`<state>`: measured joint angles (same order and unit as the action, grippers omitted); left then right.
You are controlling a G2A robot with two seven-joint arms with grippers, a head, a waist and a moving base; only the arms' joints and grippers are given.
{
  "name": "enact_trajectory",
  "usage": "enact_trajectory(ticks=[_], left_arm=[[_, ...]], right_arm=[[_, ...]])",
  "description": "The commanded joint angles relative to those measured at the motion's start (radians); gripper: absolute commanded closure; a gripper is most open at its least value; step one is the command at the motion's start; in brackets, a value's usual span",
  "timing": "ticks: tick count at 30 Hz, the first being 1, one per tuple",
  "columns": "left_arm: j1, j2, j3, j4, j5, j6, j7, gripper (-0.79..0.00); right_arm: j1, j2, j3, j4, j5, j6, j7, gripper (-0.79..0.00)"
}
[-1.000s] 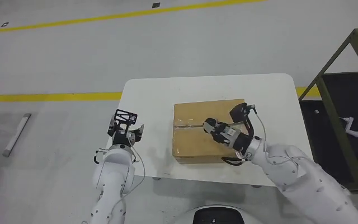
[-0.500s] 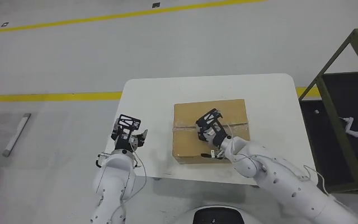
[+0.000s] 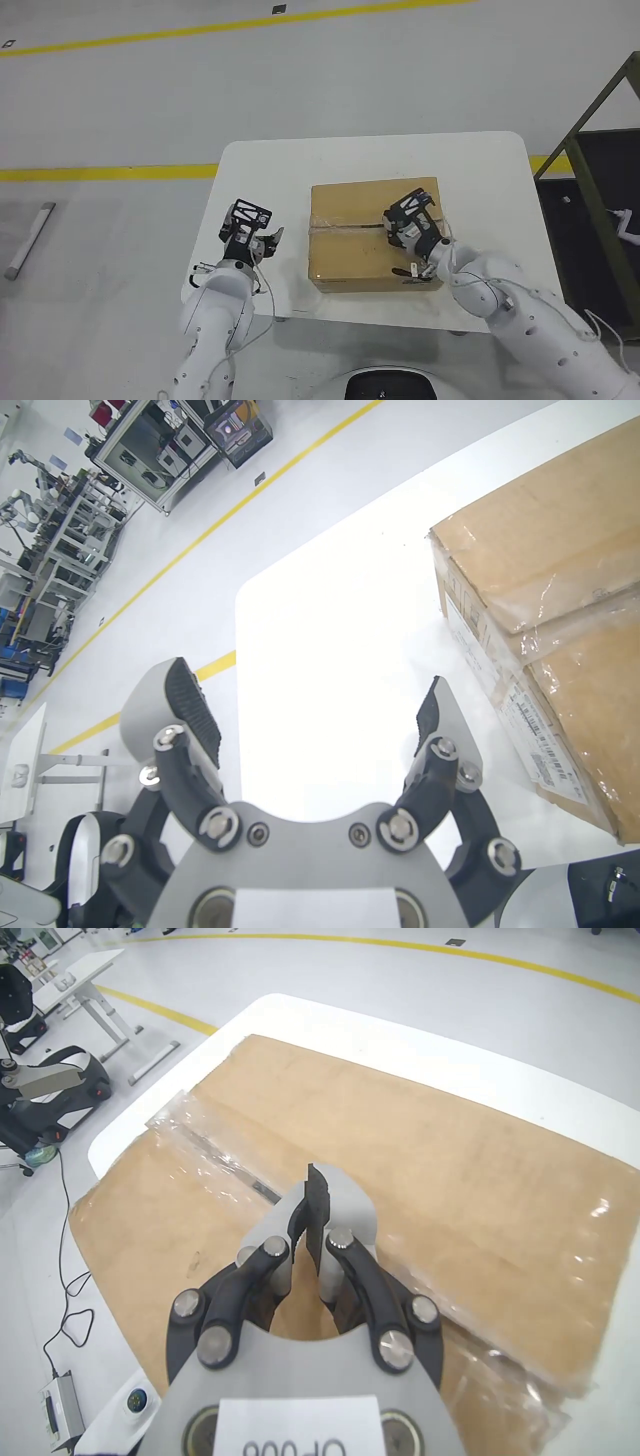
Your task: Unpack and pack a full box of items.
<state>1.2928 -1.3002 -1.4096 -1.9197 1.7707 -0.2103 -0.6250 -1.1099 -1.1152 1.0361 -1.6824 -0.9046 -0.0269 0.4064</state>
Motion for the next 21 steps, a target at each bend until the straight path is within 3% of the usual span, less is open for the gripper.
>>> enact_trajectory(ticks=[1, 13, 21], left_arm=[[-0.003, -0.001, 0.006, 0.001, -0.005, 0.000, 0.002, -0.785], [-0.020, -0.003, 0.030, -0.002, -0.032, -0.007, 0.007, -0.785], [-0.016, -0.003, 0.029, -0.017, -0.019, 0.013, 0.026, -0.785]], right_arm=[[-0.024, 0.008, 0.038, -0.014, -0.008, -0.012, 0.015, 0.000], [-0.149, 0.041, 0.268, -0.092, 0.029, -0.010, 0.080, 0.000], [-0.285, 0.047, 0.465, -0.127, 0.113, 0.098, -0.066, 0.000]])
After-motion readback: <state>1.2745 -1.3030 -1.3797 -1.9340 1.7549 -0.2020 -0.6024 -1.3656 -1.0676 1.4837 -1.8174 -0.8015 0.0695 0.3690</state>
